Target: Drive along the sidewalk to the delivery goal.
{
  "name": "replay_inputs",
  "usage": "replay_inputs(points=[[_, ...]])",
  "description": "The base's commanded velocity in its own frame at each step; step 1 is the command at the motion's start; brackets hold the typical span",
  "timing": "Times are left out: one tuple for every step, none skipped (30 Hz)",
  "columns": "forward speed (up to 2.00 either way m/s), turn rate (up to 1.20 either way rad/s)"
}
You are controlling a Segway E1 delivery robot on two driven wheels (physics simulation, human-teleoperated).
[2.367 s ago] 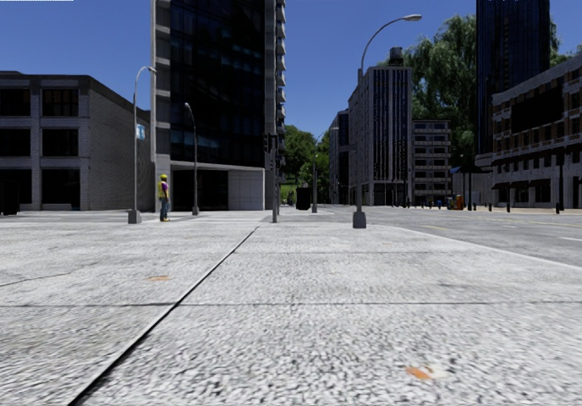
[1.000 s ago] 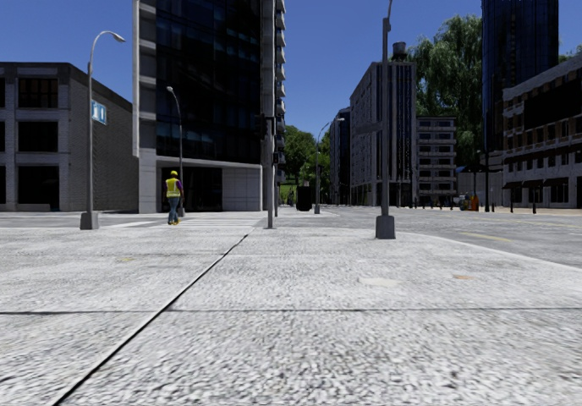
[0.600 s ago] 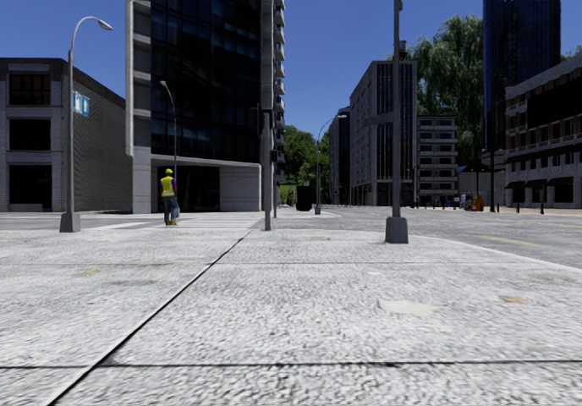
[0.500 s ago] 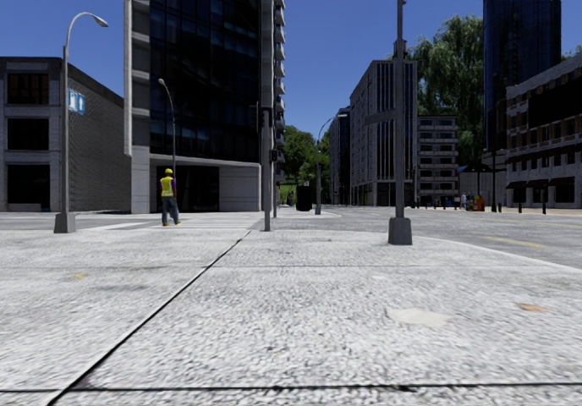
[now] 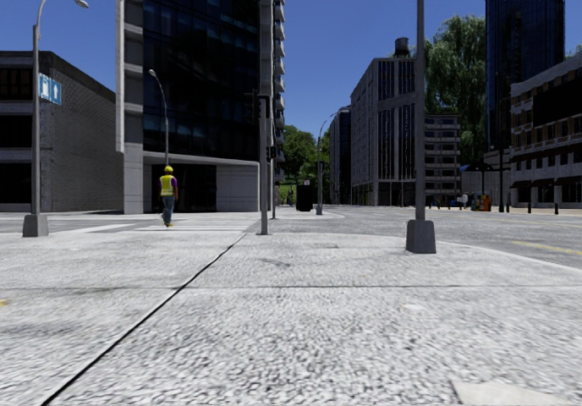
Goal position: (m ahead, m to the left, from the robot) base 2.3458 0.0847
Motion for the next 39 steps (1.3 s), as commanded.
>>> replay_inputs(points=[[1.78,0.00],[1.68,0.00],[1.52,0.00],[1.44,0.00],[1.39,0.00],[1.39,0.00],[1.36,0.00],[1.35,0.00],[1.35,0.00],[1.35,0.00],[1.35,0.00],[1.35,0.00],[1.35,0.00],[1.35,0.00],[1.35,0.00],[1.35,0.00],[1.34,0.00],[1.34,0.00],[1.34,0.00],[1.34,0.00],[1.34,0.00],[1.27,0.00],[1.27,0.00],[1.13,0.00],[1.03,0.00],[0.98,0.00],[0.98,0.00],[0.97,0.00],[0.97,0.00],[0.96,0.00],[0.95,0.00],[0.95,0.00],[0.95,0.00],[0.95,0.00],[0.95,0.00],[0.95,0.00],[0.95,0.00],[0.95,0.00],[0.95,0.00]])
